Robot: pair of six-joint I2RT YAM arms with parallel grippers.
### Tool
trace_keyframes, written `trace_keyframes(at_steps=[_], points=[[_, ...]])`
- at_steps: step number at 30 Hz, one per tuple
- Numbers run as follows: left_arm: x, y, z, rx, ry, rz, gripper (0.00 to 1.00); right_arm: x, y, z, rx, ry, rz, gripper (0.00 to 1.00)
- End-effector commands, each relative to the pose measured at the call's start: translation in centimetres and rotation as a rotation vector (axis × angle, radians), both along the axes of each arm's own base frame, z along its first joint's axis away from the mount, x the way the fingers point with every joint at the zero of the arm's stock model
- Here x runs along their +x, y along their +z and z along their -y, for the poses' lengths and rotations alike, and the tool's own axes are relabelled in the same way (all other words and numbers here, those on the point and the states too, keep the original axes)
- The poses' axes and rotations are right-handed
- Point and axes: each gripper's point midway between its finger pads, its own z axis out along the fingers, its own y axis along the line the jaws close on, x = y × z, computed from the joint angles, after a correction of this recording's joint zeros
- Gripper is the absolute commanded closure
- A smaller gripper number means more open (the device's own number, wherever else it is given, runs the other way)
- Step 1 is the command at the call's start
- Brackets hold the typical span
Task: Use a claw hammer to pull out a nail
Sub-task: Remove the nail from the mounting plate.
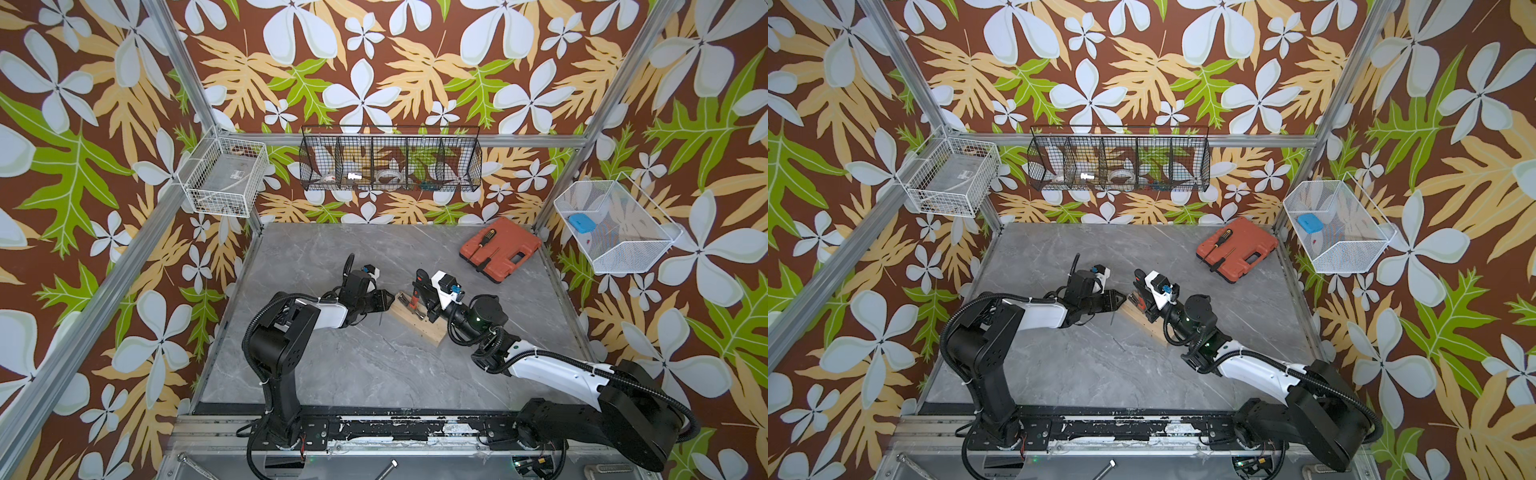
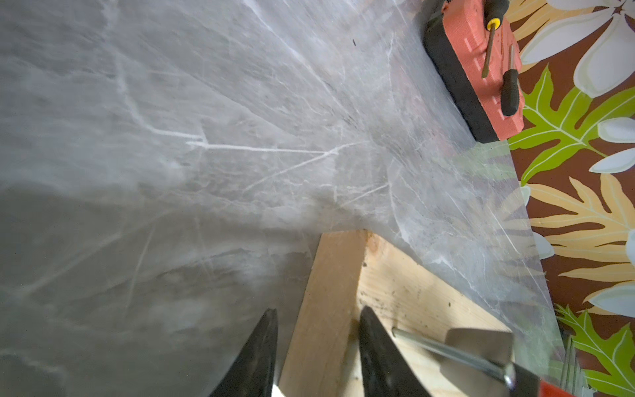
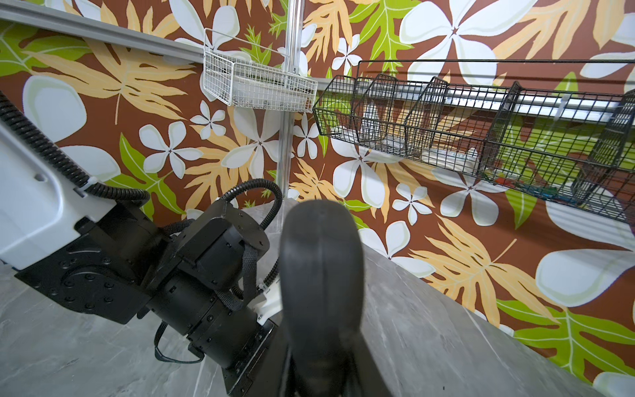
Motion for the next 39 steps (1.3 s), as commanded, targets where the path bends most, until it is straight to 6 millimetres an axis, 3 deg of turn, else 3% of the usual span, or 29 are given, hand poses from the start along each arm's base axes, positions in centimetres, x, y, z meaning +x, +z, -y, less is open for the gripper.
trace_keyframes(at_steps=[1,27,39], points=[[-3.9,-5.7,-3.5,0.19,0.05,-0.223,0.6,-1.3,3.1,-0.2,0.114,0.059,0.062,1.0],[-4.8,-7.4,-4.3,0.229,0.054,-0.253,0.6,-2.0,3.0,0.0,0.142,0.062,0.076,1.0],[-5.1,-7.1,-3.7,0.216,0.014,-0.244,0.6,-2.2,2.9,0.0,0.147,0.065,0.081,1.0]])
